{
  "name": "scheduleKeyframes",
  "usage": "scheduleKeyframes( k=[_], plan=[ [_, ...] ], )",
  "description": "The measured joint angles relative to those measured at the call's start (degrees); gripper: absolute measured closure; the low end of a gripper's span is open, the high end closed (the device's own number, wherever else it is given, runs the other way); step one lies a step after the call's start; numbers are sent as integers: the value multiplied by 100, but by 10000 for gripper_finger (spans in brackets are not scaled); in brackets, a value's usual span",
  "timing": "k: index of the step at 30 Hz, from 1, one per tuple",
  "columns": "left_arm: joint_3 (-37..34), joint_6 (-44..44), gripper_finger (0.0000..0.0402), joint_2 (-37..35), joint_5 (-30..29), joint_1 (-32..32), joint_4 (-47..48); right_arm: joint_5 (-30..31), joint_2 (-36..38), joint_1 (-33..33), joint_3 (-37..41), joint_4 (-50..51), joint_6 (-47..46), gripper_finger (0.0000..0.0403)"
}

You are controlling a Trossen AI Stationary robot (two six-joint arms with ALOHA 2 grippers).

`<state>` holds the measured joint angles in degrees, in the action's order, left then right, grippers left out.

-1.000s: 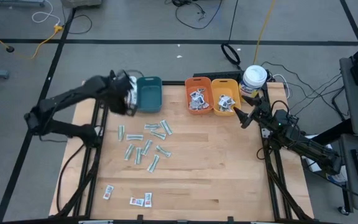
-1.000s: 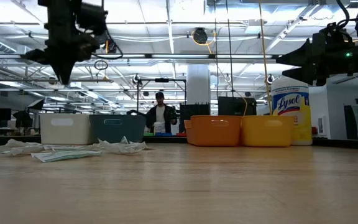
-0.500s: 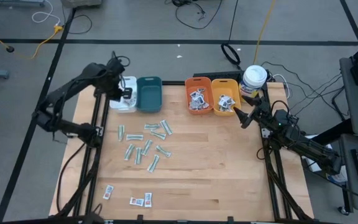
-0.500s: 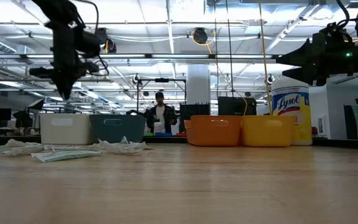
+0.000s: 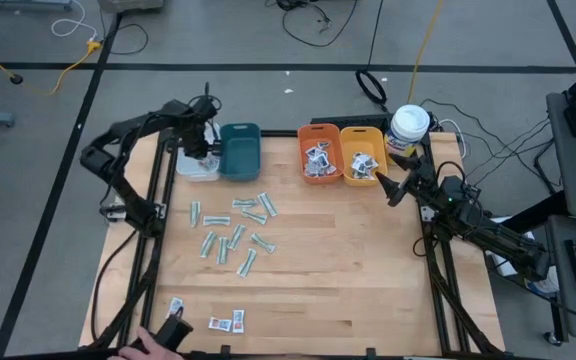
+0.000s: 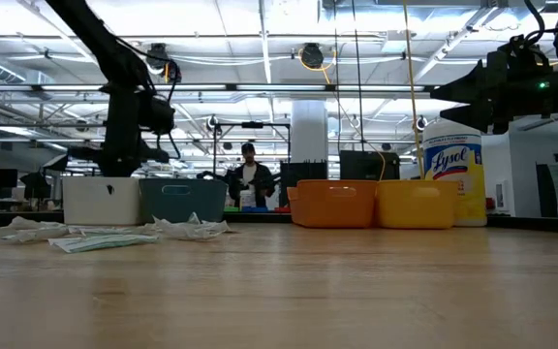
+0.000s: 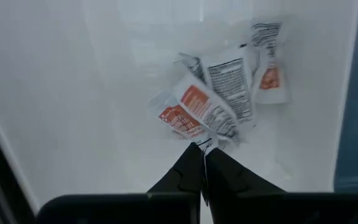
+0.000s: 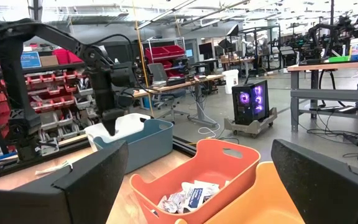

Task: Pick & Place First Aid Supplies
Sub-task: Put the ointment pack into the white bin

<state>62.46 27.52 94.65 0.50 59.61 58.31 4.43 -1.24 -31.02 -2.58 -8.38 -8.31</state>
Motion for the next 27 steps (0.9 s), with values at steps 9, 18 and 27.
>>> scheduleKeyframes(
  k=[9, 18, 27],
  plan=[
    [0, -27, 313, -94, -4, -9, -167, 0, 1, 0, 1, 0, 1, 11],
    [0, -10, 196, -147, 95, -9, -160, 0, -1, 0, 0, 0, -1, 11],
    [650, -675, 159, -147, 596, -25, 466, 2, 0, 1, 1, 0, 0, 11]
  ],
)
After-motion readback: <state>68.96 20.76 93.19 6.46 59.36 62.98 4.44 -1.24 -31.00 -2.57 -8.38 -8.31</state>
